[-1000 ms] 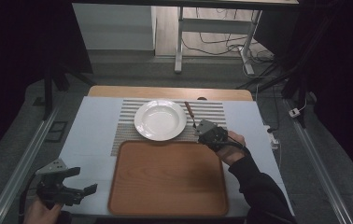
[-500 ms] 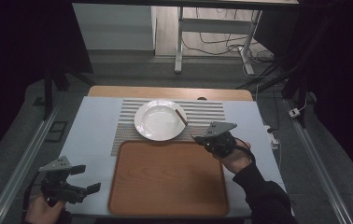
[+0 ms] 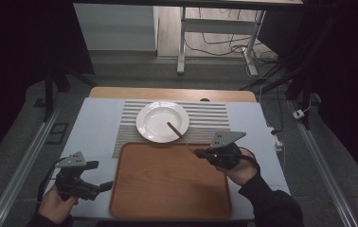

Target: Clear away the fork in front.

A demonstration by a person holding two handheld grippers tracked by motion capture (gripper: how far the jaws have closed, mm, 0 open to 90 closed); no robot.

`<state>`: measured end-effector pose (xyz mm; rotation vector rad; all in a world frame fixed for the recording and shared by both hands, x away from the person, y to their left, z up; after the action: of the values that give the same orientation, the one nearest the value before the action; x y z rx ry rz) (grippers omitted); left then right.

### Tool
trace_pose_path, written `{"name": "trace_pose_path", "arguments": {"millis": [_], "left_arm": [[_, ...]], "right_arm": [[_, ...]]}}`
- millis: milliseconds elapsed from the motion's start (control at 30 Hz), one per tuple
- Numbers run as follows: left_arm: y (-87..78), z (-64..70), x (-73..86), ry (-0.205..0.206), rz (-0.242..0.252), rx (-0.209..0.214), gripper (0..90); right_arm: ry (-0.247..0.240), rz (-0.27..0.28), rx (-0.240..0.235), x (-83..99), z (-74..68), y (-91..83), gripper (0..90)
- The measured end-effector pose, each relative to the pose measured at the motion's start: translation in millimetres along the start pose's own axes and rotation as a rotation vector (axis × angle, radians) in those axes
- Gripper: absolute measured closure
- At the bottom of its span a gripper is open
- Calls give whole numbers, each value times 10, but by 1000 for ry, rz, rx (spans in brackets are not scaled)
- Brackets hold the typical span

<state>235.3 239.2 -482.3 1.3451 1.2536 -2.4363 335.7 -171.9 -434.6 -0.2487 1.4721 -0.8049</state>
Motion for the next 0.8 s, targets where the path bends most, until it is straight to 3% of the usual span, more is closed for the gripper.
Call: {"name": "trace_pose_path", "arguments": {"millis": [133, 467, 800], "left_arm": [[85, 33, -141, 41, -17, 22, 0], [291, 109, -417, 126, -67, 23, 0], [572, 165, -639, 251, -108, 60, 0]], "right_arm": [[8, 10, -44, 16, -68, -18, 900], [40, 56, -162, 36, -244, -84, 900], [28, 75, -260, 23, -412, -123, 900]]}}
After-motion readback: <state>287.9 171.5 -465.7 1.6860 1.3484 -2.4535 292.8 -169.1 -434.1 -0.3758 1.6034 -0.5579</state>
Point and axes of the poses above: each handheld gripper's, and its own axes: y roughly forward along the jaws, x roughly out of its underside, z roughly to its right, the point moved 2 cm from there along y, roughly forward along the jaws, and after that the axes turned 2 degrees about -y, right-handed, at the moved point
